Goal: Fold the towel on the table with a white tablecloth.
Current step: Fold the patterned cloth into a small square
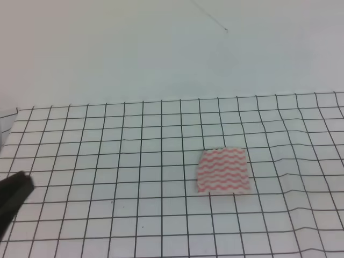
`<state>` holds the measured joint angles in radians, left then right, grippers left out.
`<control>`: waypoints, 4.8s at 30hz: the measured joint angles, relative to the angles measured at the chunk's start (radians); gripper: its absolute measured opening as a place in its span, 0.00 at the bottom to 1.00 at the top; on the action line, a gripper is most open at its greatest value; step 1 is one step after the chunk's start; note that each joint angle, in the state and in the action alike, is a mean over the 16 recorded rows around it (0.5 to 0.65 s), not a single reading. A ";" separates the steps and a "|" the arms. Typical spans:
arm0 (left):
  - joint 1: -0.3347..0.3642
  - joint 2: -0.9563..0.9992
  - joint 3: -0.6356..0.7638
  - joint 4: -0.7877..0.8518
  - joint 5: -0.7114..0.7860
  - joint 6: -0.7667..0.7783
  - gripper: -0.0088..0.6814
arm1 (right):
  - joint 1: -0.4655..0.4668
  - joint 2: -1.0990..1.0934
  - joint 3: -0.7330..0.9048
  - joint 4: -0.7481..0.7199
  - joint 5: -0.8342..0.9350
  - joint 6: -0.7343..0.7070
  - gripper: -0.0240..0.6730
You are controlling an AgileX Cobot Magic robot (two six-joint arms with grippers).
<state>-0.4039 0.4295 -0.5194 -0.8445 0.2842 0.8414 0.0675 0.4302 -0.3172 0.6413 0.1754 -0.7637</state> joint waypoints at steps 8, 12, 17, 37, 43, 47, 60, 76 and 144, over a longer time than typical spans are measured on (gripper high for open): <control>-0.010 -0.183 0.046 0.011 0.053 0.018 0.01 | 0.000 -0.041 0.081 0.017 0.009 -0.001 0.03; -0.018 -0.205 0.046 0.013 0.103 0.010 0.01 | 0.000 -0.040 0.093 0.019 0.041 -0.001 0.03; -0.028 -0.202 0.046 0.007 0.168 0.001 0.01 | 0.000 -0.040 0.100 0.020 0.069 -0.002 0.03; -0.027 -0.206 0.078 0.094 0.206 0.013 0.01 | 0.000 -0.039 0.102 0.023 0.089 -0.002 0.03; -0.007 -0.275 0.167 0.341 0.135 -0.223 0.01 | 0.000 -0.039 0.102 0.023 0.090 -0.002 0.03; 0.014 -0.340 0.251 0.533 0.090 -0.421 0.01 | 0.000 -0.039 0.102 0.023 0.091 -0.002 0.03; 0.024 -0.461 0.486 0.729 0.054 -0.848 0.01 | 0.000 -0.037 0.102 0.023 0.096 -0.002 0.03; -0.002 -0.462 0.543 0.686 0.012 -0.878 0.01 | 0.000 -0.037 0.102 0.023 0.097 -0.002 0.03; 0.157 -0.453 0.522 0.683 0.034 -0.880 0.01 | 0.103 -0.447 0.319 -0.777 0.138 0.872 0.03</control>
<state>-0.2467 -0.0234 0.0025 -0.1617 0.3185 -0.0382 0.1709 -0.0171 0.0020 -0.1358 0.3136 0.1087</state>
